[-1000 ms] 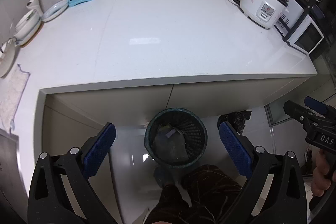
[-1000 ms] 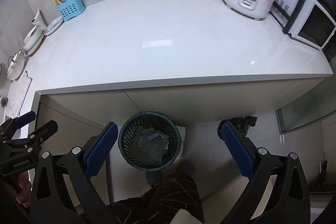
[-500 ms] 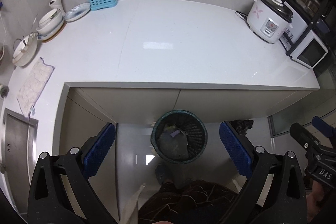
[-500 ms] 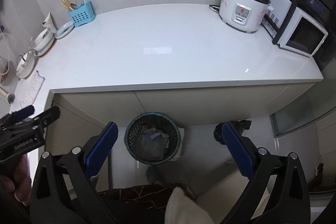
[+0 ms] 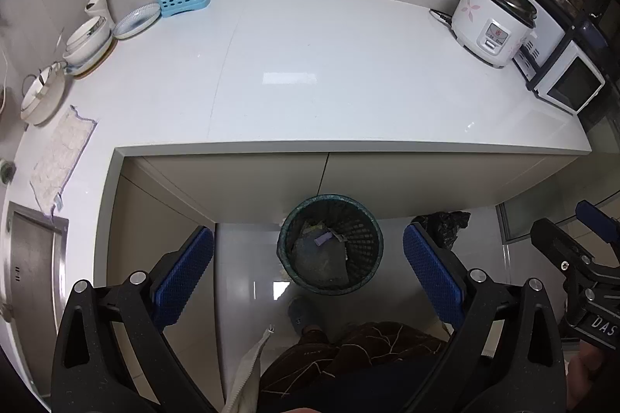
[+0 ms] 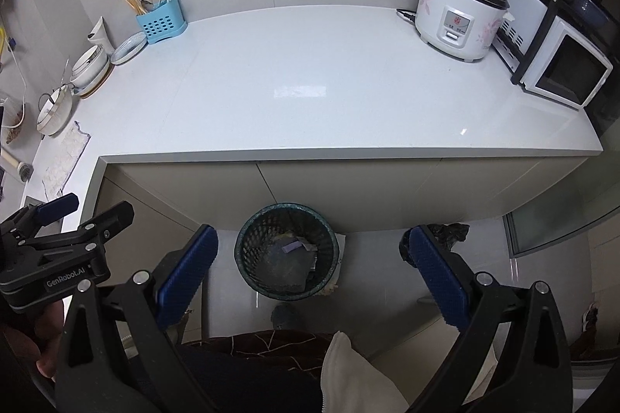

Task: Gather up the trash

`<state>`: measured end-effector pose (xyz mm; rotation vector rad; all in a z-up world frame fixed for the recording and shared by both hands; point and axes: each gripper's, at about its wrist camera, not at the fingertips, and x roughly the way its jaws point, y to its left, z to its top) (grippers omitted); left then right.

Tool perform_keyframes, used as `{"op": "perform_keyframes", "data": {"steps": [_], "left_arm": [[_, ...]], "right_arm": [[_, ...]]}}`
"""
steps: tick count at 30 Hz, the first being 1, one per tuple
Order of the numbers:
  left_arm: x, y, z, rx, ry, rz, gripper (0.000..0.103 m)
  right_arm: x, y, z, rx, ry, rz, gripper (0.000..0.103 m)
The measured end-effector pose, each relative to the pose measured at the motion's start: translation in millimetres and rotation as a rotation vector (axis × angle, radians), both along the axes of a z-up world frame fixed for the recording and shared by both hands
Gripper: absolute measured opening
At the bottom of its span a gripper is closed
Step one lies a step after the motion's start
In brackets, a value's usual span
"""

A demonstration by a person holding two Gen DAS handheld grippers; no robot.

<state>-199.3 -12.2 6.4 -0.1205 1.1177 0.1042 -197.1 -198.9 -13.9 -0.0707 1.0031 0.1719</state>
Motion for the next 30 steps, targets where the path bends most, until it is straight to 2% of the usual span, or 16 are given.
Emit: {"op": "perform_keyframes", "data": {"steps": [30], "left_arm": [[-7.1, 0.8, 4.7, -0.01, -0.015, -0.017, 0.097]], "right_arm": [[2.7, 12.9, -5.2, -0.017, 0.001, 0.014, 0.095]]}}
